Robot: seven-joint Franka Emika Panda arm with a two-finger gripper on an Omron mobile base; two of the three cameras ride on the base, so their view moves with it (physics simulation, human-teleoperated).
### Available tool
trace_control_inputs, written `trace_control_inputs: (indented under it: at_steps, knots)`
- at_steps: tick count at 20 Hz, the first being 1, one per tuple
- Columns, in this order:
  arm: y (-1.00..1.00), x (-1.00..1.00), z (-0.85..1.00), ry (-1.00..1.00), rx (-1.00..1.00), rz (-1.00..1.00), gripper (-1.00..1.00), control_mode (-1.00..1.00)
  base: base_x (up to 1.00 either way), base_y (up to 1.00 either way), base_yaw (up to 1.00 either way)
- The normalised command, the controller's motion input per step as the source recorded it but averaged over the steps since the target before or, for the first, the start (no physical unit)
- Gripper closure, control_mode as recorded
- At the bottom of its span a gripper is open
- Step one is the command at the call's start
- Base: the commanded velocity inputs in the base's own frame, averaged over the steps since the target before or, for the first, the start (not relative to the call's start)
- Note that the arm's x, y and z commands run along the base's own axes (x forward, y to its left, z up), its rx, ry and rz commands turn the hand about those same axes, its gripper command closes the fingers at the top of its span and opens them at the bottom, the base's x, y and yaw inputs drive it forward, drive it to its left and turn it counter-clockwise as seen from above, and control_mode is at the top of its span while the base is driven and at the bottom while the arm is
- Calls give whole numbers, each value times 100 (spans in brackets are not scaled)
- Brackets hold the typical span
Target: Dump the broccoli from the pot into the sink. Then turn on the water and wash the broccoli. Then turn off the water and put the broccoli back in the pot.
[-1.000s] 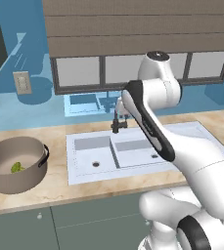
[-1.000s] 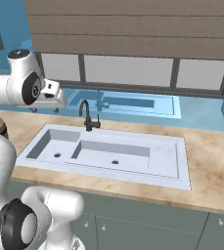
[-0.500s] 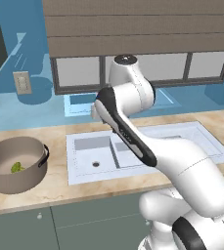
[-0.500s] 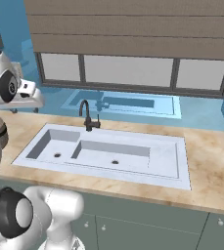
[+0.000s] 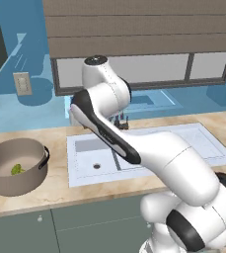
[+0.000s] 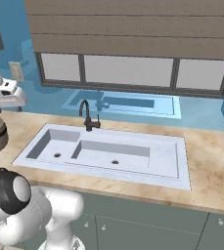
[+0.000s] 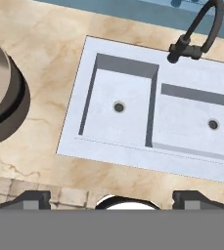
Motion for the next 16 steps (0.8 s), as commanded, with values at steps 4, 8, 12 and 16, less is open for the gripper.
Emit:
trace_control_inputs:
  at_steps: [4,8,12,16]
  knots:
    - [51,11,0,9,-3,0,-100,-100,0,0,0]
    - [49,11,-6,10,-1,0,-100,-100,0,0,0]
    - [40,14,-17,7,0,0,-100,-100,0,0,0]
    - [41,26,-29,5,0,-1,-100,-100,0,0,0]
